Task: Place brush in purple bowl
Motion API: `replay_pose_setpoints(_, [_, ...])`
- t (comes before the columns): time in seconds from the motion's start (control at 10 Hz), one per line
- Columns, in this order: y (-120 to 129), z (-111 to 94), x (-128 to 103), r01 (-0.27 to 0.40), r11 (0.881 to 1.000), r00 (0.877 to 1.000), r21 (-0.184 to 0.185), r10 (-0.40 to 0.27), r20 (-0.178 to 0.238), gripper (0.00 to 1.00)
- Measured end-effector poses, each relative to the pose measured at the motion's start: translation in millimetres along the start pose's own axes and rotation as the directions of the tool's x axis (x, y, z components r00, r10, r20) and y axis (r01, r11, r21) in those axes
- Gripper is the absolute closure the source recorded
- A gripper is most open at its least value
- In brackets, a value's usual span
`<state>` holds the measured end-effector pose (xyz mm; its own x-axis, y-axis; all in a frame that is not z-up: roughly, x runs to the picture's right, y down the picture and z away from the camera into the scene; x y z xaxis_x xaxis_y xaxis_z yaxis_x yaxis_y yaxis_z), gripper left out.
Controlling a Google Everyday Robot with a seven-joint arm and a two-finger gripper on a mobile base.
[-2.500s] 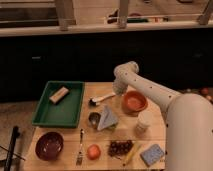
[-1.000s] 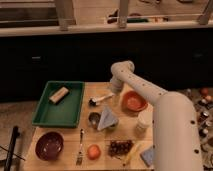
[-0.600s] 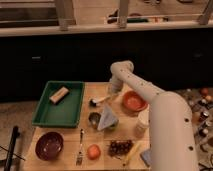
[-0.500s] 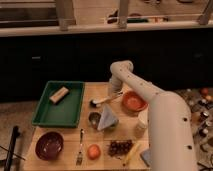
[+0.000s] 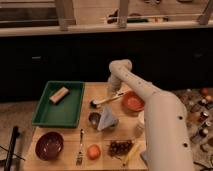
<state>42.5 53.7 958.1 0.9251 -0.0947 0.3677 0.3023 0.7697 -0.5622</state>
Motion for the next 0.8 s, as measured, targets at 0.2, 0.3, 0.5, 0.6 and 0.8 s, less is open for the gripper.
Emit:
replay_pose_setpoints(0.2, [2.1,-6.4,0.4,0.005,1.0,1.0,0.001,-0.005,-0.006,0.81])
replay_pose_setpoints(0.3, [2.6,-8.2,-0.9,0.009,1.0,1.0,0.002,-0.009,-0.007,0.71])
replay_pose_setpoints(0.5, [2.6,-9.3,-4.2,0.015,1.0,1.0,0.004,-0.015,-0.006,0.5])
replay_pose_setpoints(0.6, [2.9,-9.7,-4.0,0.015,1.0,1.0,0.005,-0.015,-0.004,0.43])
replay_pose_setpoints(0.8, [3.7,-8.8,-5.2,0.02,1.0,1.0,0.005,-0.02,0.0,0.24])
